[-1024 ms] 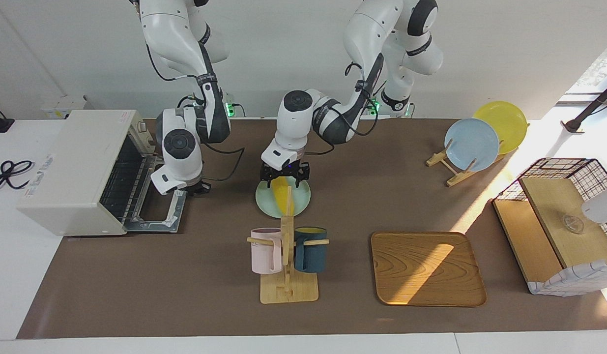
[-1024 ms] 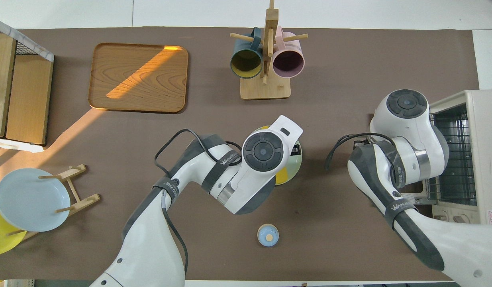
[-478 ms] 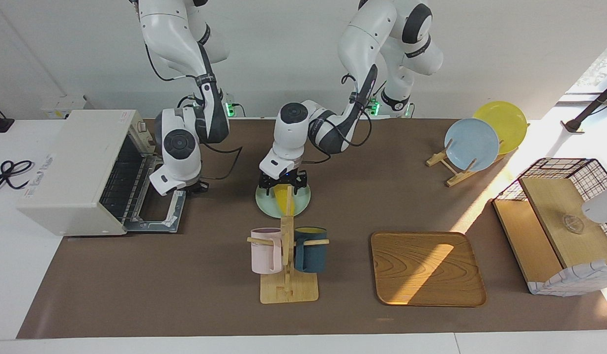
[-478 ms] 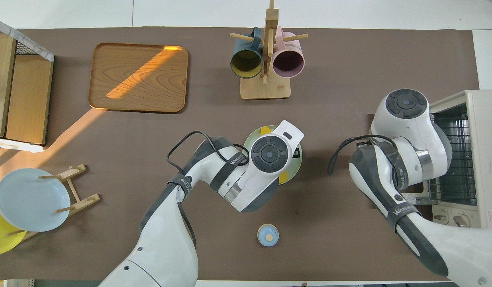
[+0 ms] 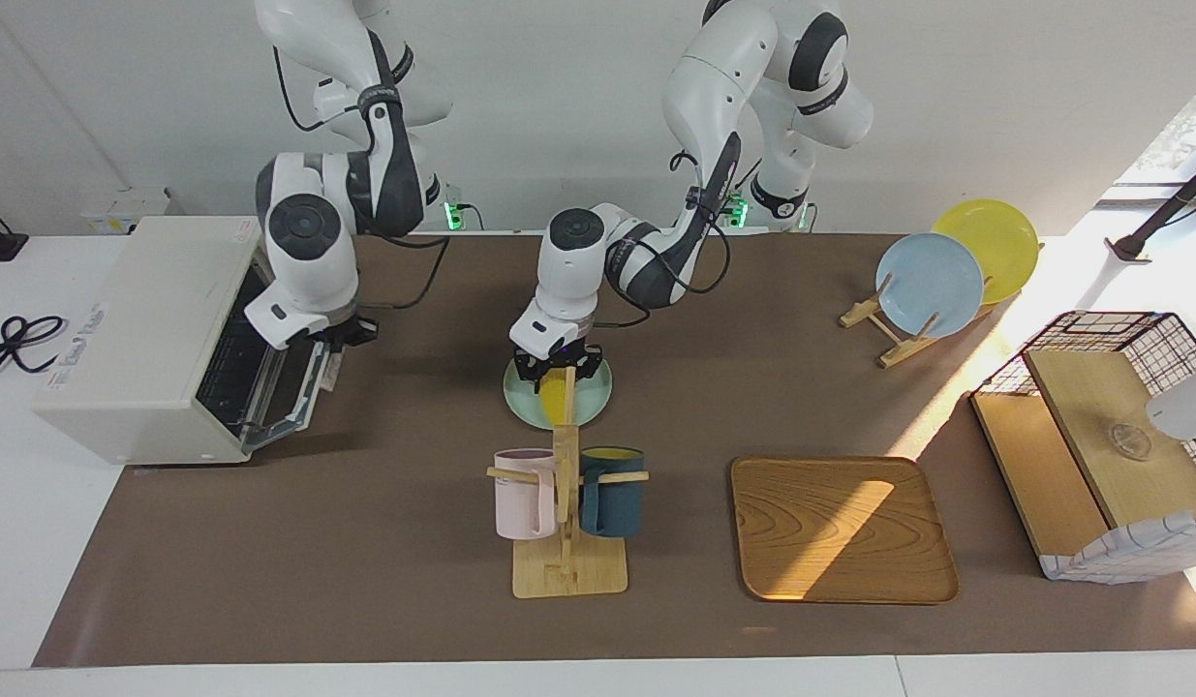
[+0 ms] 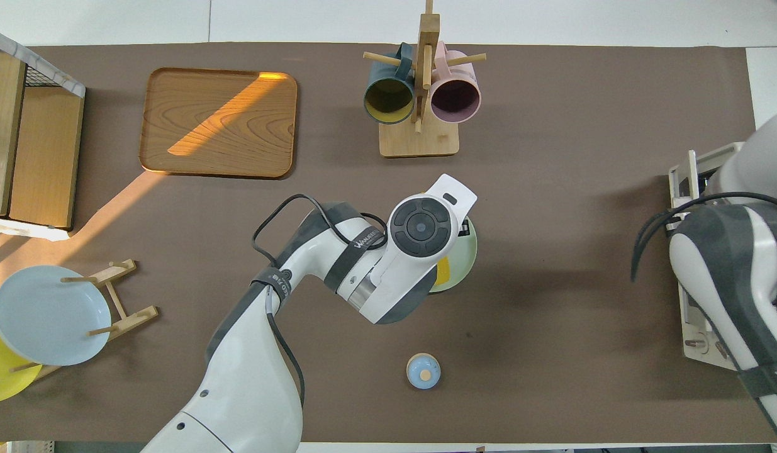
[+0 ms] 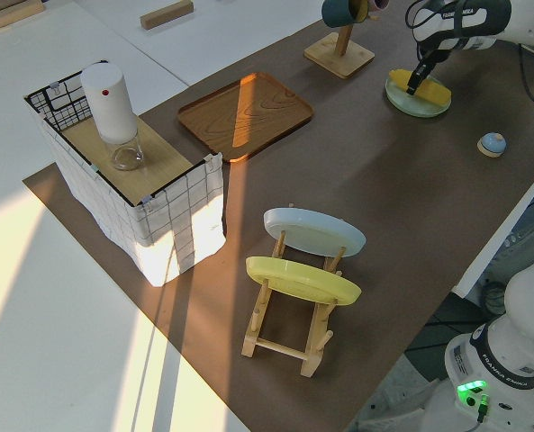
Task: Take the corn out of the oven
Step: 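Grasp the yellow corn with the left gripper while the right gripper withdraws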
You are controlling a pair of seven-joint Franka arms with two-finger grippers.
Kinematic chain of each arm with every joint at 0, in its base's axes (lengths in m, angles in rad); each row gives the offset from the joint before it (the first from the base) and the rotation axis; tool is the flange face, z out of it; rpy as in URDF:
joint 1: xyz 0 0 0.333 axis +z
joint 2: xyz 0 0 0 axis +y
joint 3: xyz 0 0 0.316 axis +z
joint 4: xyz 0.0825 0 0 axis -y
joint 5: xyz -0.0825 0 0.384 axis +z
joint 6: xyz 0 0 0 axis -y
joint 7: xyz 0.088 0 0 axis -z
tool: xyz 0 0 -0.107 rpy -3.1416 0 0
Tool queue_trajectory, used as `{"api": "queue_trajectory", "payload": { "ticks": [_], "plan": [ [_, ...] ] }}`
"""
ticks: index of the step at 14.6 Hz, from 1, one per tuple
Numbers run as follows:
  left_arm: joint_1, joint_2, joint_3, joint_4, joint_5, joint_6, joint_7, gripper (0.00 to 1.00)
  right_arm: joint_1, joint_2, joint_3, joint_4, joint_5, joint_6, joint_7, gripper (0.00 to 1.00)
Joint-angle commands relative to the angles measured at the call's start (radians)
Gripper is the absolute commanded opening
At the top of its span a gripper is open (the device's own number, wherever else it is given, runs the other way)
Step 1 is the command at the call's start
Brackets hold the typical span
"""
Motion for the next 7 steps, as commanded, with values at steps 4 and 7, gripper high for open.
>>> {"api": "queue_trajectory", "payload": {
  "ticks": [4, 7],
  "plan": [
    [0.172, -0.193, 0.041, -0.006, 0.021, -0.244, 0.182, 0.0, 0.009, -0.093, 0.021, 0.132, -0.014, -0.202, -0.056, 0.0],
    [0.336, -0.179, 0.041, 0.039, 0.021, -0.252, 0.392, 0.0, 0.016, -0.099, 0.013, 0.183, 0.075, -0.251, -0.057, 0.0]
  ]
}}
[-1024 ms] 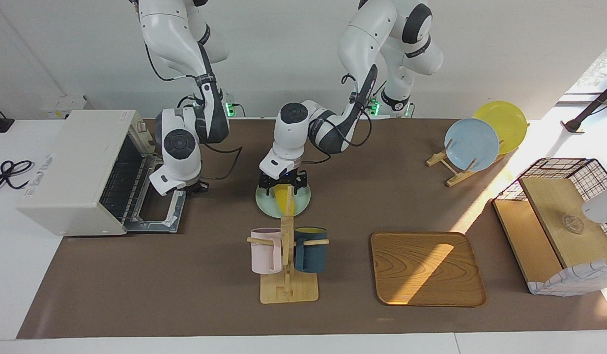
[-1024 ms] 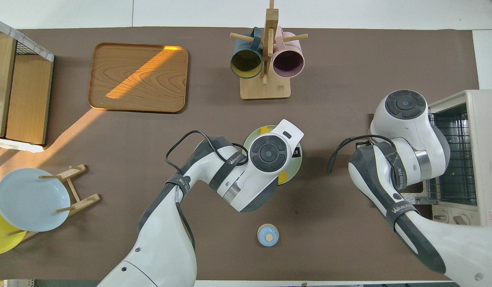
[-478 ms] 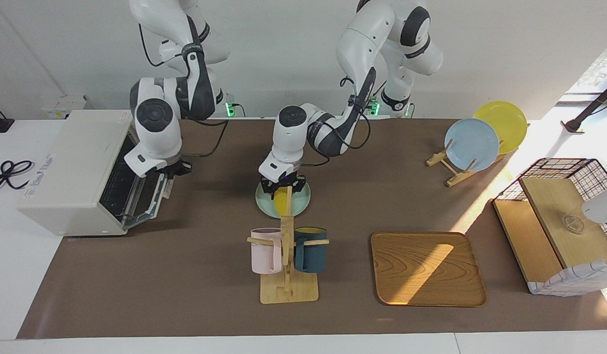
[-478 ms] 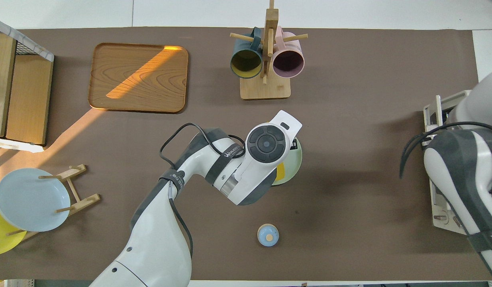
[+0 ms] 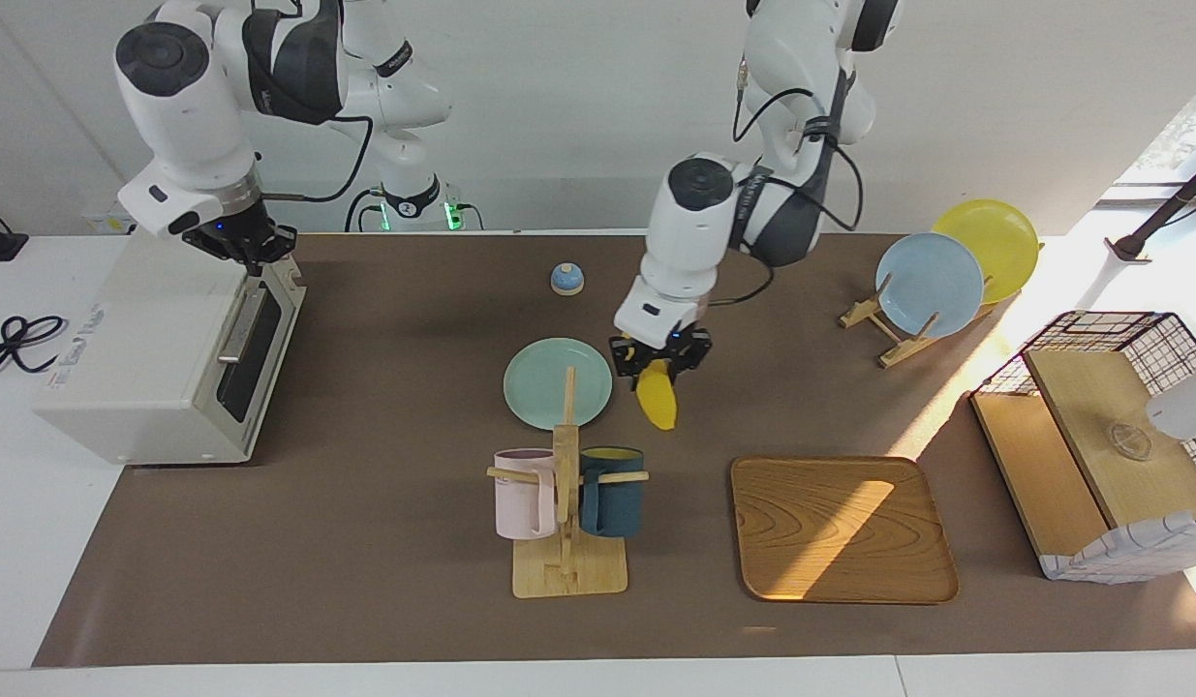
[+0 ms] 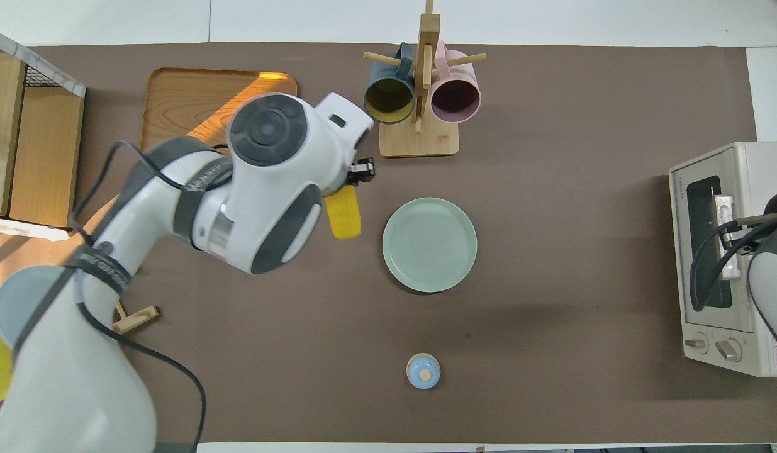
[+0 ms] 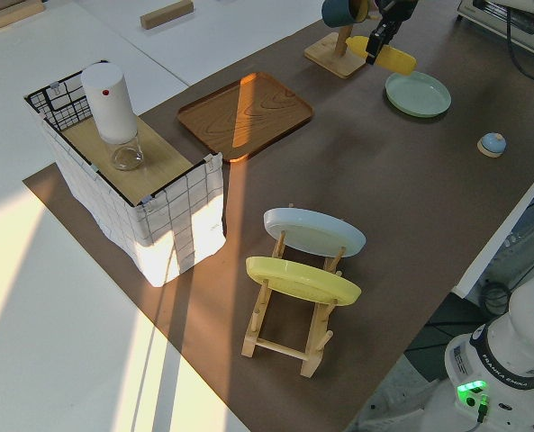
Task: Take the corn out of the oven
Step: 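Carry the corn with the left gripper onto the wooden tray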
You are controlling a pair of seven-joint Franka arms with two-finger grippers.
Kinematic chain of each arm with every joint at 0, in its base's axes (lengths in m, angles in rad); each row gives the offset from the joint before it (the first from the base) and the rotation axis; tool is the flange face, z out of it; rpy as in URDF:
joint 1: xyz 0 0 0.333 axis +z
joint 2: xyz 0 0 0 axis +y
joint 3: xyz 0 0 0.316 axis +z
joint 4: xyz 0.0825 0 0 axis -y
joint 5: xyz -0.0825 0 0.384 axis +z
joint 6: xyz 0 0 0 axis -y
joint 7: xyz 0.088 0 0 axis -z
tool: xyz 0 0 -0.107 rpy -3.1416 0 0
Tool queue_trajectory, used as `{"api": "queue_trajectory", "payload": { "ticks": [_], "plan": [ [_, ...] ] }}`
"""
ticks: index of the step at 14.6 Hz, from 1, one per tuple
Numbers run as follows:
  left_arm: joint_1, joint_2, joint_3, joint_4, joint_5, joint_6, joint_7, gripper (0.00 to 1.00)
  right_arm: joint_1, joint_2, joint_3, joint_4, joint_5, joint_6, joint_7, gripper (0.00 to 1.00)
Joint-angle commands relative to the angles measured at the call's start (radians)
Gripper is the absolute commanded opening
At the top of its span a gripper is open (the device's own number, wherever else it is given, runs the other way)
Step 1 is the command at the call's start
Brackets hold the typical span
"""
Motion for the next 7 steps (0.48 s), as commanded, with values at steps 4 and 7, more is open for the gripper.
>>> {"api": "queue_trajectory", "payload": {
  "ticks": [4, 7],
  "plan": [
    [0.303, 0.103, -0.018, 0.116, 0.0, 0.007, 0.342, 0.0, -0.033, 0.019, -0.017, 0.058, 0.182, -0.022, -0.008, 0.0],
    [0.357, 0.311, -0.024, 0.359, -0.002, 0.005, 0.364, 0.0, -0.038, 0.022, -0.021, 0.061, 0.22, -0.019, -0.008, 1.0]
  ]
}}
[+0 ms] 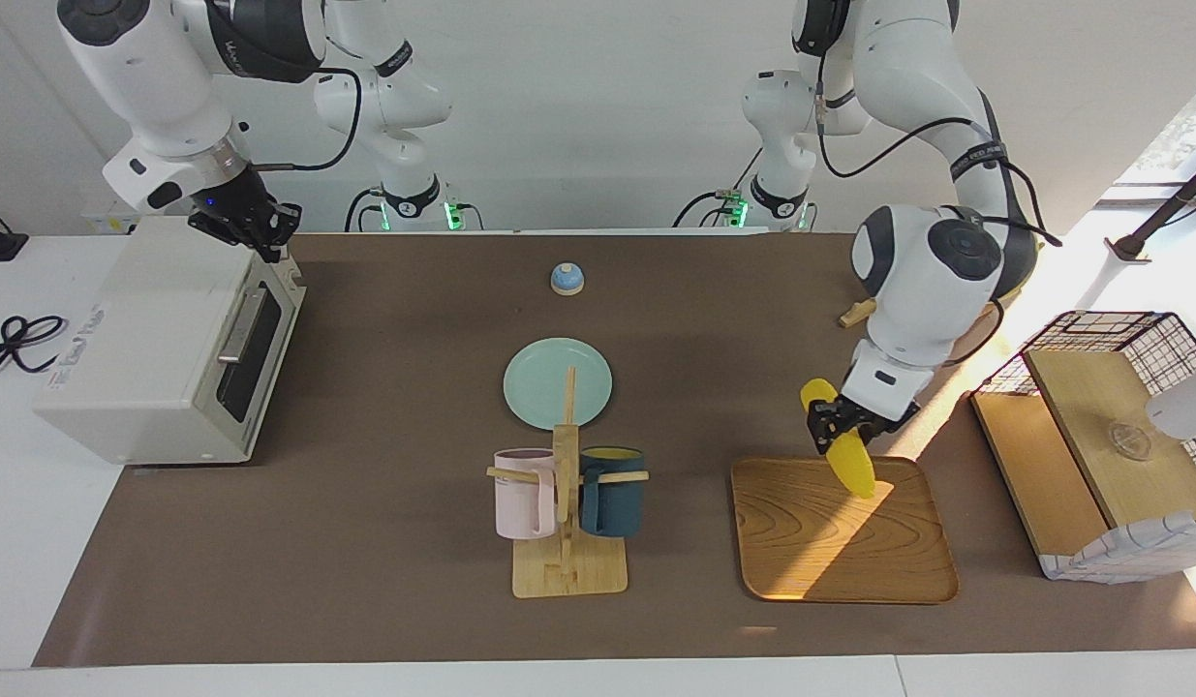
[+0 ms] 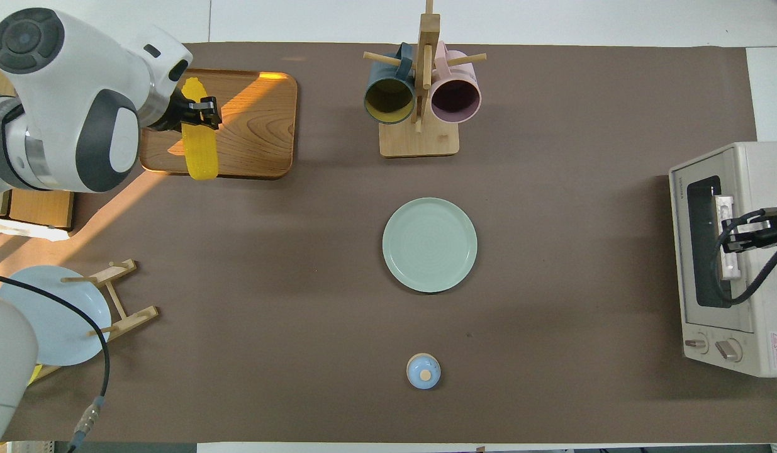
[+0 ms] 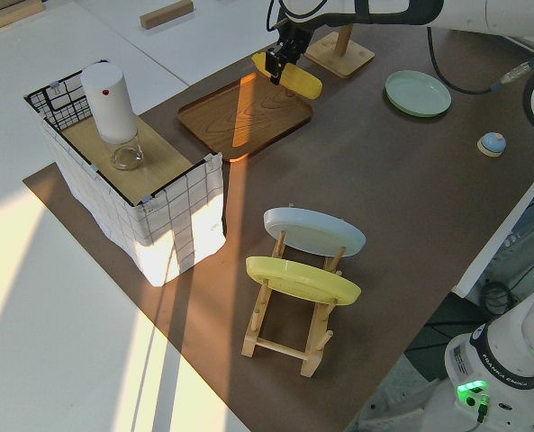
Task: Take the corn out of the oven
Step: 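Carry the corn with the left gripper onto the wooden tray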
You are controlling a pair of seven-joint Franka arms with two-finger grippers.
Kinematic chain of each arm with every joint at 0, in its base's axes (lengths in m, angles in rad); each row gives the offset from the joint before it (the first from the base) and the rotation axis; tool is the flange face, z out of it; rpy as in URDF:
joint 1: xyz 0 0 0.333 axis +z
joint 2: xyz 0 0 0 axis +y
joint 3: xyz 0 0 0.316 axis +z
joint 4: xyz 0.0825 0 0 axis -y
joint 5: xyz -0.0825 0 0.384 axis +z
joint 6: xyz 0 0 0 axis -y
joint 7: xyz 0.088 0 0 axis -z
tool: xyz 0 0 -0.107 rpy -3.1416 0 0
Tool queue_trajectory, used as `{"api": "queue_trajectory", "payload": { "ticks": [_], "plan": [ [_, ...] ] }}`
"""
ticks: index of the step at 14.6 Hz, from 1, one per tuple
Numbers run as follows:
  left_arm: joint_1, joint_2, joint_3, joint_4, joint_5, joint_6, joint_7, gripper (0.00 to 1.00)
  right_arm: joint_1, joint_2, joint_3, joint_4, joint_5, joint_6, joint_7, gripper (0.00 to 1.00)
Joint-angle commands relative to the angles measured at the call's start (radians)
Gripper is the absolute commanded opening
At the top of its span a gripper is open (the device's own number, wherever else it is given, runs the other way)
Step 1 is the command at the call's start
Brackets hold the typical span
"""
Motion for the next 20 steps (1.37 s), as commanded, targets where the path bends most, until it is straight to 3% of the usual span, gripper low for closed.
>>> {"api": "queue_trajectory", "payload": {
  "ticks": [1, 3, 6, 11, 12, 13, 20],
  "plan": [
    [0.04, 0.257, -0.026, 0.306, 0.0, -0.008, 0.019, 0.0, -0.014, 0.024, 0.002, 0.048, 0.052, -0.013, -0.005, 1.0],
    [0.061, 0.328, -0.038, 0.371, 0.0, 0.015, 0.074, 0.0, -0.006, 0.035, 0.006, 0.068, 0.056, -0.026, -0.005, 1.0],
    [0.078, 0.367, -0.058, 0.368, -0.008, 0.095, 0.093, 0.0, -0.003, 0.055, 0.008, 0.093, 0.062, -0.032, -0.005, 1.0],
    [0.075, 0.374, -0.053, 0.33, 0.001, 0.128, 0.162, 0.0, 0.002, 0.055, 0.012, 0.094, 0.07, -0.039, -0.002, 1.0],
    [0.073, 0.371, -0.052, 0.328, 0.004, 0.127, 0.163, 0.04, 0.002, 0.055, 0.012, 0.094, 0.07, -0.041, 0.0, 1.0],
    [0.072, 0.368, -0.052, 0.328, 0.006, 0.127, 0.163, 0.99, 0.003, 0.055, 0.012, 0.096, 0.07, -0.043, 0.0, 1.0],
    [0.077, 0.256, -0.05, 0.27, -0.013, 0.029, 0.156, 1.0, -0.004, 0.056, 0.012, 0.097, 0.059, -0.036, 0.0, 1.0]
  ]
}}
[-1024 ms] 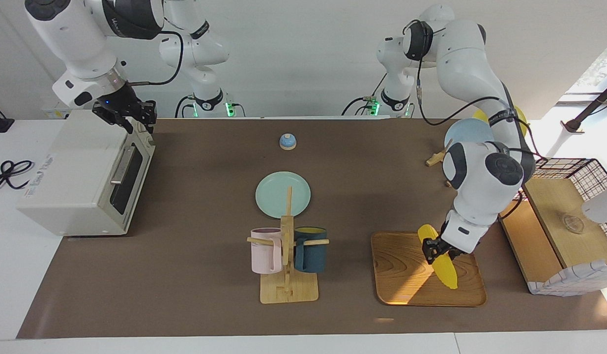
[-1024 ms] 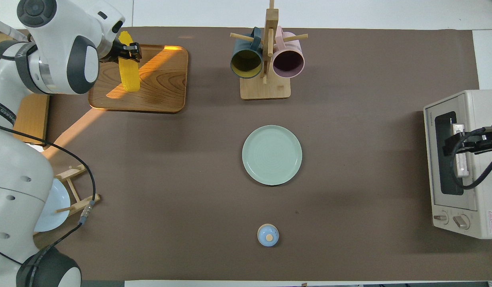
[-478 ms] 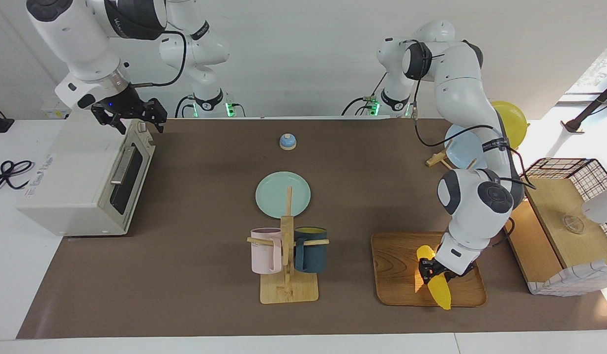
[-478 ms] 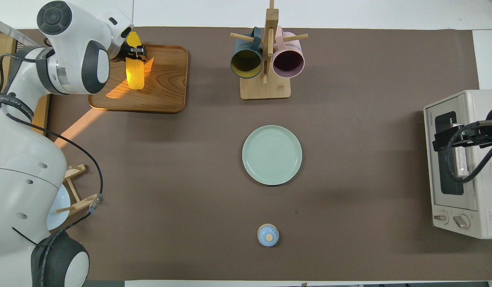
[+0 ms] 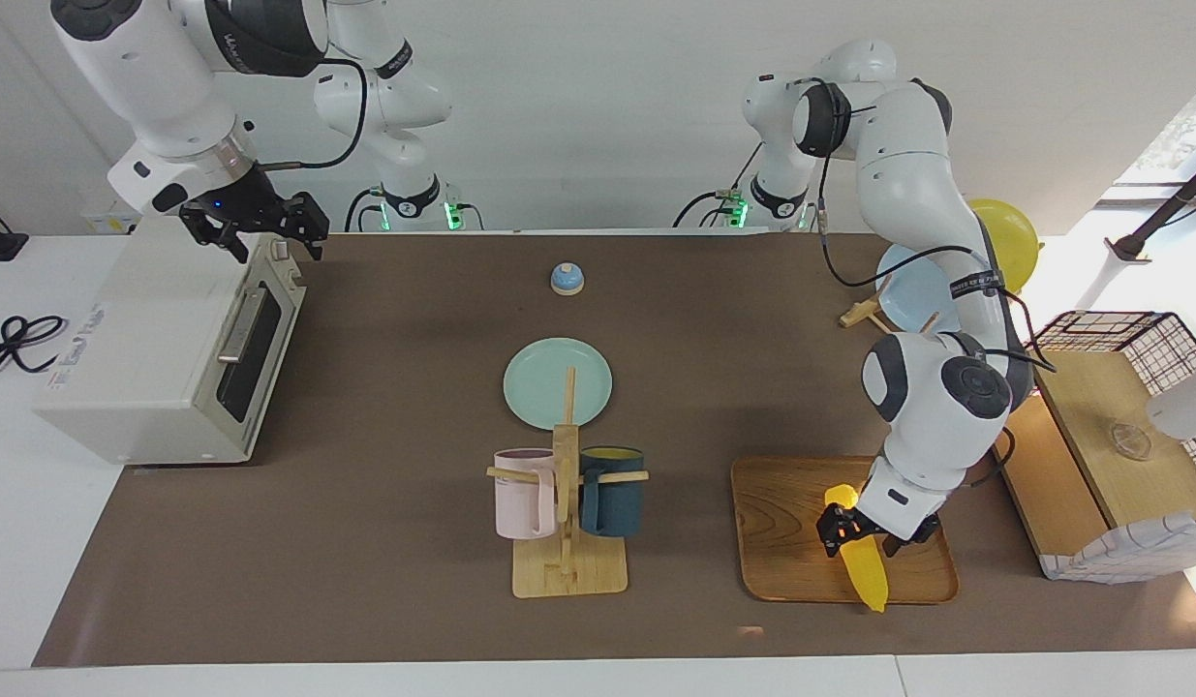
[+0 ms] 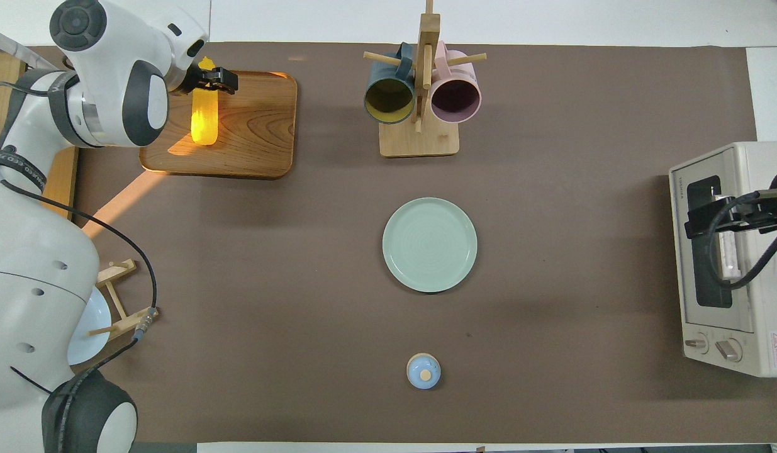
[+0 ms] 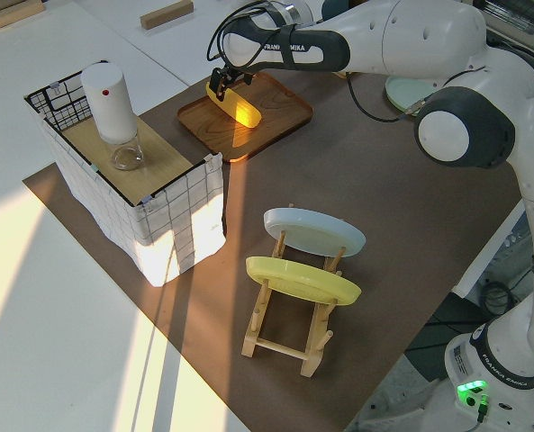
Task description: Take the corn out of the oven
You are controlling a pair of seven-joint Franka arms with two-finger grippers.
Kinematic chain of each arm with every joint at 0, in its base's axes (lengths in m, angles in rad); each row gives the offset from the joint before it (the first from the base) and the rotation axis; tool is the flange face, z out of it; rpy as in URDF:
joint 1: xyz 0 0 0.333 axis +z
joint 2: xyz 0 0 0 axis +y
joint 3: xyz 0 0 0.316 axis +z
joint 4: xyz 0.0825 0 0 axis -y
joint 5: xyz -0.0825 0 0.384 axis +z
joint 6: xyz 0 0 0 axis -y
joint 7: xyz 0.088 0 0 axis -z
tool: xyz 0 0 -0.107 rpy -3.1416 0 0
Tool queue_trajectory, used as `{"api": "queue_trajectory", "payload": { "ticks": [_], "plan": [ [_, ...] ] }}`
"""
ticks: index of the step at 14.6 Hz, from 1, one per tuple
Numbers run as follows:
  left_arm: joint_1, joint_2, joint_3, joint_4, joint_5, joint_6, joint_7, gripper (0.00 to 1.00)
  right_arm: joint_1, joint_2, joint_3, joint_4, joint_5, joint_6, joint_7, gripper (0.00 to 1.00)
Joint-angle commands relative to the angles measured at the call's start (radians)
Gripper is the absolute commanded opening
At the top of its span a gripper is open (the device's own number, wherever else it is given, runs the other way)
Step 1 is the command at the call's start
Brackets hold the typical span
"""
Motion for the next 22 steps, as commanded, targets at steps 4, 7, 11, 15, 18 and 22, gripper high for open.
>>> {"api": "queue_trajectory", "payload": {
  "ticks": [4, 7, 11, 15, 18, 22],
  "plan": [
    [0.009, -0.25, 0.008, -0.083, -0.015, -0.241, -0.02, 1.0, -0.012, 0.014, 0.002, 0.029, 0.008, -0.017, 0.001, 1.0],
    [0.006, -0.388, 0.037, -0.109, -0.006, -0.42, -0.023, 1.0, -0.013, 0.016, 0.002, 0.029, 0.011, -0.01, 0.001, 1.0],
    [0.006, -0.599, 0.038, -0.217, -0.001, -0.608, -0.034, 1.0, -0.015, 0.016, 0.002, 0.029, 0.013, -0.01, 0.0, 1.0],
    [0.006, -0.83, 0.034, -0.486, 0.013, -0.609, -0.055, 1.0, -0.015, 0.014, 0.002, 0.03, 0.013, -0.01, 0.0, 1.0],
    [0.009, -0.887, 0.034, -0.591, 0.013, -0.57, -0.044, 1.0, -0.015, 0.014, 0.002, 0.03, 0.016, -0.01, 0.0, 1.0],
    [0.035, -0.832, 0.014, -0.537, 0.013, -0.54, -0.032, 1.0, -0.015, 0.014, 0.002, 0.03, 0.019, -0.01, 0.0, 1.0]
  ]
}}
